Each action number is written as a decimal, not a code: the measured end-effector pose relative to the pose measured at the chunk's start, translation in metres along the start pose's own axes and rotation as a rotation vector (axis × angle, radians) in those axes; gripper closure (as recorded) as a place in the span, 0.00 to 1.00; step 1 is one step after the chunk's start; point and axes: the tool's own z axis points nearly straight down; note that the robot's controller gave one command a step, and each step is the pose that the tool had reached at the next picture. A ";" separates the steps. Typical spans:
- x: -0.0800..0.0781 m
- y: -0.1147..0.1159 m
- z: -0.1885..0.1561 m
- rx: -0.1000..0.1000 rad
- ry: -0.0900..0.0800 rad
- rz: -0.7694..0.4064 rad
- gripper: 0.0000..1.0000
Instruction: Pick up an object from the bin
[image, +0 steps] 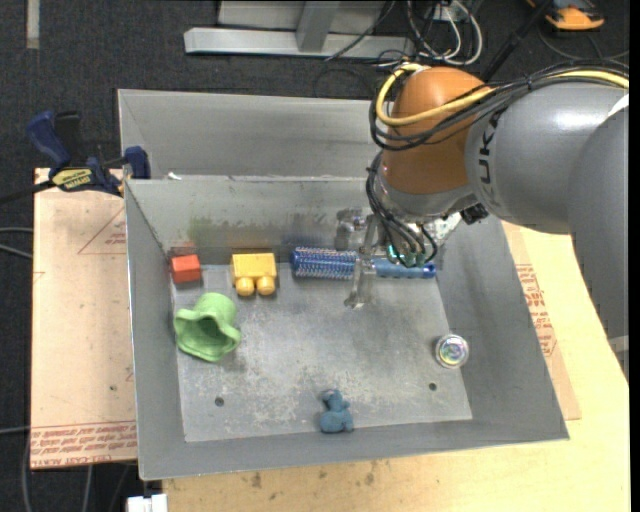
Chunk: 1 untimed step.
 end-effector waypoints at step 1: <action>-0.010 -0.041 0.077 -0.001 -0.019 0.021 0.00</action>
Offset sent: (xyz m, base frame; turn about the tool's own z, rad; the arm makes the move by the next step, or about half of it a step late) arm 0.0055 -0.0403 -0.0784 0.0159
